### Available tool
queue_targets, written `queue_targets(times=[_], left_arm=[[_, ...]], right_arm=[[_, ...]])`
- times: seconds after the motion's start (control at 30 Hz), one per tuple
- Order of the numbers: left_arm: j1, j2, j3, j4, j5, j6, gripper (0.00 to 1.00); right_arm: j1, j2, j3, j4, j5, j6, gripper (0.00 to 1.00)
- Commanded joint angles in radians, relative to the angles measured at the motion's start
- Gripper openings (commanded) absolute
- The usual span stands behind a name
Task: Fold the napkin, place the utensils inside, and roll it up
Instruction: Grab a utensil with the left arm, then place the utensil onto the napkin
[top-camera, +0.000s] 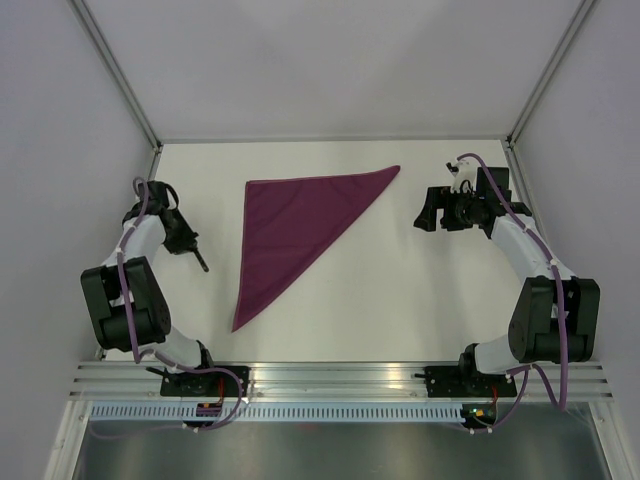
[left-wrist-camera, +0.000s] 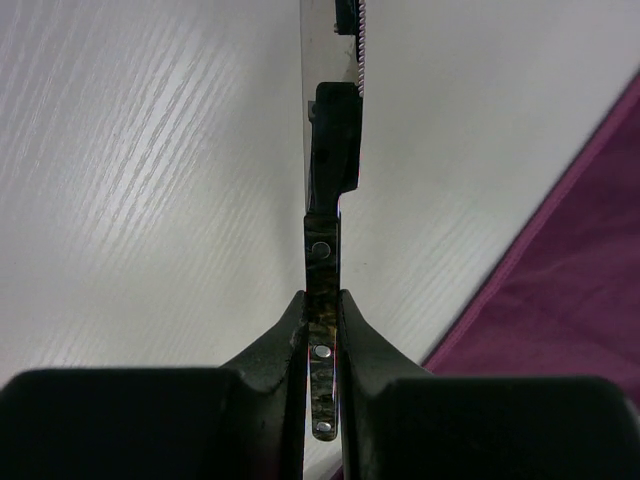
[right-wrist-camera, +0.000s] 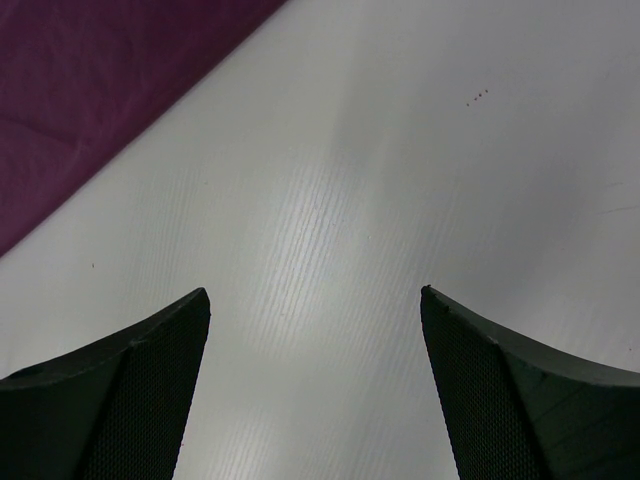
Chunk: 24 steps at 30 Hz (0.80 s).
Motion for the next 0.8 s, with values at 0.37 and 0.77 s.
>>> queue_targets(times=[0.37, 0.77], left_arm=[[-0.405, 0.082, 0.343, -0.087, 0.124, 0.266, 0.02], [-0.658, 0.366, 0.539, -0.184, 0.264, 0.486, 0.02]], right_arm=[[-0.001, -0.024, 0.021, 0.023, 0.0, -0.022, 0.9], [-0.003, -0.061, 0.001, 0.044, 0.033, -0.054, 0.9]])
